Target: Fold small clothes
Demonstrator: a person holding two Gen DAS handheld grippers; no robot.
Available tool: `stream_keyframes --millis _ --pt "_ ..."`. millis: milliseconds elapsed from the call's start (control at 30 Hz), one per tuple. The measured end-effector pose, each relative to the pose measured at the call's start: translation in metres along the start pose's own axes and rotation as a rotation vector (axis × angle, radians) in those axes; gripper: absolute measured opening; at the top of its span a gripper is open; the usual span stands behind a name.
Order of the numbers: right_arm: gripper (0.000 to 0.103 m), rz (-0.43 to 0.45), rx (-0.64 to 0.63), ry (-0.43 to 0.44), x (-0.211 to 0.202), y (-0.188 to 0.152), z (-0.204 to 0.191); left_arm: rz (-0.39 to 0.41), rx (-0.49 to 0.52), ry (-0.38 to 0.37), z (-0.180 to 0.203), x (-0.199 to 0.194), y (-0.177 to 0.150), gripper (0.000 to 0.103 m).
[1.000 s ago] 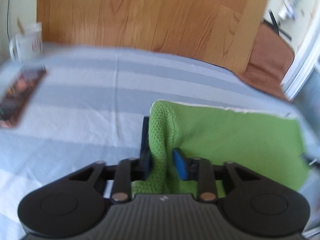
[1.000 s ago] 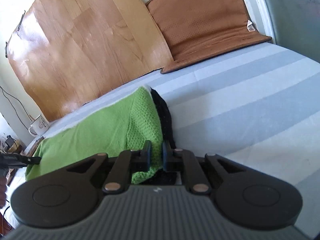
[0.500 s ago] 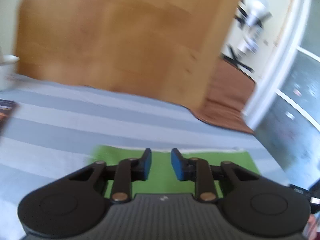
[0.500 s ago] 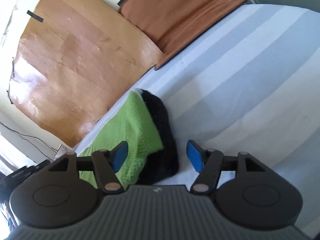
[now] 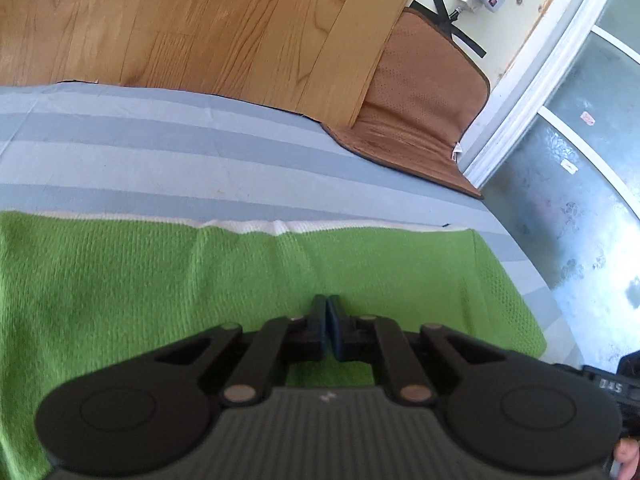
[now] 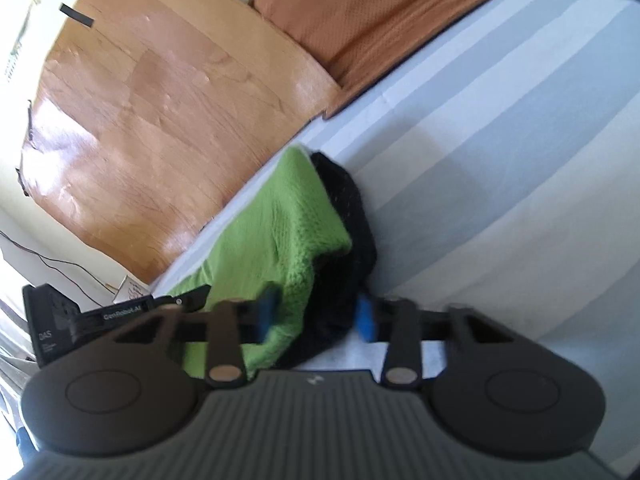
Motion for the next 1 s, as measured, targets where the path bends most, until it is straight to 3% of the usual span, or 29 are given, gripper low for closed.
stream_keyframes --millis 133,167,233,267,367,533,700,800,867,1000 --pt "0.029 0.038 -0.028 0.026 -0.009 0.008 -0.02 -0.037 -0.041 -0.023 -0.007 -0.011 0.011 0.008" --pt "0.029 0.056 -0.06 0.042 -0.014 0.01 -0.031 -0.042 -0.067 -0.045 -0.011 -0.019 0.013 0.018" --pt "0.028 0.08 -0.15 0.064 -0.022 0.013 -0.062 0.025 -0.111 -0.069 -0.027 -0.044 0.017 0.037" --pt "0.028 0.083 -0.199 0.073 -0.022 0.014 -0.077 0.077 -0.13 -0.063 -0.036 -0.061 0.019 0.042" --pt "0.027 0.066 -0.37 0.111 -0.014 0.008 -0.131 0.182 -0.206 -0.065 -0.071 -0.105 0.023 0.044" --pt "0.024 -0.022 -0.685 0.179 0.027 -0.032 -0.216 0.304 -0.295 -0.004 -0.118 -0.16 0.012 0.052" --pt "0.022 -0.175 -0.932 0.227 0.085 -0.094 -0.27 0.339 -0.344 0.048 -0.145 -0.183 -0.005 0.058" --pt "0.022 -0.282 -1.006 0.221 0.121 -0.125 -0.278 0.342 -0.364 0.049 -0.155 -0.186 -0.012 0.067" --pt "0.024 -0.303 -1.041 0.22 0.136 -0.136 -0.274 0.339 -0.368 0.045 -0.158 -0.187 -0.016 0.08" --pt "0.038 -0.346 -0.975 0.316 0.126 -0.119 -0.275 0.283 -0.328 0.053 -0.15 -0.171 -0.013 0.095"
Point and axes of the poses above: each gripper's, at about its wrist camera, not at the fingertips, and x roughly the way its jaws point, z to its right, y to its top, the point moved 1 cm from there along x, roughly the way its jaws point, and after that the axes turned 1 degree about -x, right-handed, at the moved point
